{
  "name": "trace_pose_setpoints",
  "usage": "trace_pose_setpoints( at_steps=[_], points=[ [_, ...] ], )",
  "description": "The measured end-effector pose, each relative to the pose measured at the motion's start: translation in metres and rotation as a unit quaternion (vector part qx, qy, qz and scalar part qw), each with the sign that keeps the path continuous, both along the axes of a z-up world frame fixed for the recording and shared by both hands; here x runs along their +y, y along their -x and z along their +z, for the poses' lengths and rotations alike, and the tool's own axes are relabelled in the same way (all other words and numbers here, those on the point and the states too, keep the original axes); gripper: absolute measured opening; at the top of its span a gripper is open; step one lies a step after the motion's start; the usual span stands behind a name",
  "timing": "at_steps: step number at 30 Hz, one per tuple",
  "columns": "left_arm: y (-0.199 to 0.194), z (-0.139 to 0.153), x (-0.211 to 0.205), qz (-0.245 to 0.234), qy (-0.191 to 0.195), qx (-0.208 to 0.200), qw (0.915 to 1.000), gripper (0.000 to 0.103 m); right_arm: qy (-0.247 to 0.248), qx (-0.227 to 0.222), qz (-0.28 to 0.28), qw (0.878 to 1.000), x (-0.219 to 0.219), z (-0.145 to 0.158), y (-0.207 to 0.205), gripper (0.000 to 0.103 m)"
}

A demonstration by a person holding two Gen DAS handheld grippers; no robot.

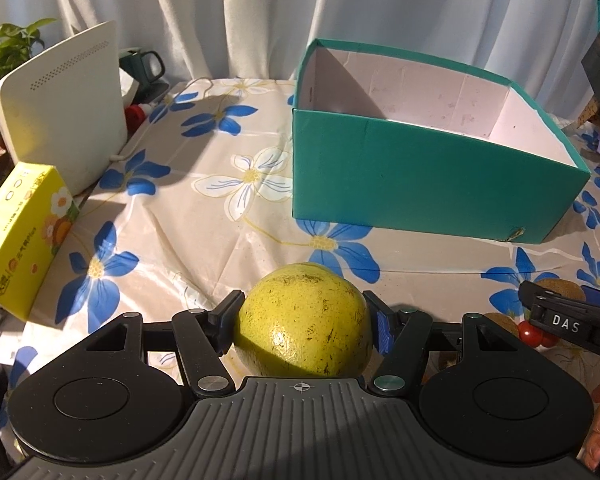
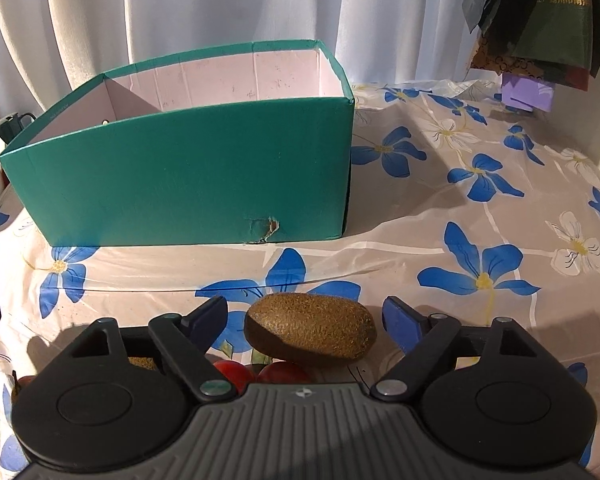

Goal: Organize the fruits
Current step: 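Grasp the large yellow pear with the left tool while the right tool grasps the brown kiwi, then lift the yellow pear and kiwi and carry both toward the teal box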

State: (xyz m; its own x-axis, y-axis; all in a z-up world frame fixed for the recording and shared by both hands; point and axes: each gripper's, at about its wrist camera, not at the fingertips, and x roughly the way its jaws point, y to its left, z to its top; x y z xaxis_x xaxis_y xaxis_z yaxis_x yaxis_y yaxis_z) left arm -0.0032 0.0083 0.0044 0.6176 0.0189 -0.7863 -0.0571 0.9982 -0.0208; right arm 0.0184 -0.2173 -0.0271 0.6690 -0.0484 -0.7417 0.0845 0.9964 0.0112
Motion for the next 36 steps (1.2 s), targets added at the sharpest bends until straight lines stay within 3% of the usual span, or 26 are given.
trace_pose_setpoints(
  at_steps=[6, 13, 23, 36],
  points=[
    [-0.001, 0.001, -0.001, -0.001, 0.001, 0.002, 1.0, 0.068, 0.006, 0.02, -0.002, 1.0, 0.0, -0.009, -0.006, 0.069],
    [-0.002, 0.0, -0.004, -0.007, 0.002, 0.006, 1.0, 0.068, 0.016, 0.015, 0.002, 1.0, 0.001, -0.01, -0.007, 0.069],
    [-0.006, 0.003, -0.013, -0.022, 0.001, 0.011, 0.9997, 0.068, -0.007, 0.011, -0.004, 1.0, -0.008, -0.004, -0.003, 0.068],
    [-0.009, 0.012, -0.024, -0.021, 0.001, -0.006, 0.9998, 0.068, 0.003, -0.087, 0.018, 0.996, -0.01, 0.052, 0.026, 0.068]
  ],
)
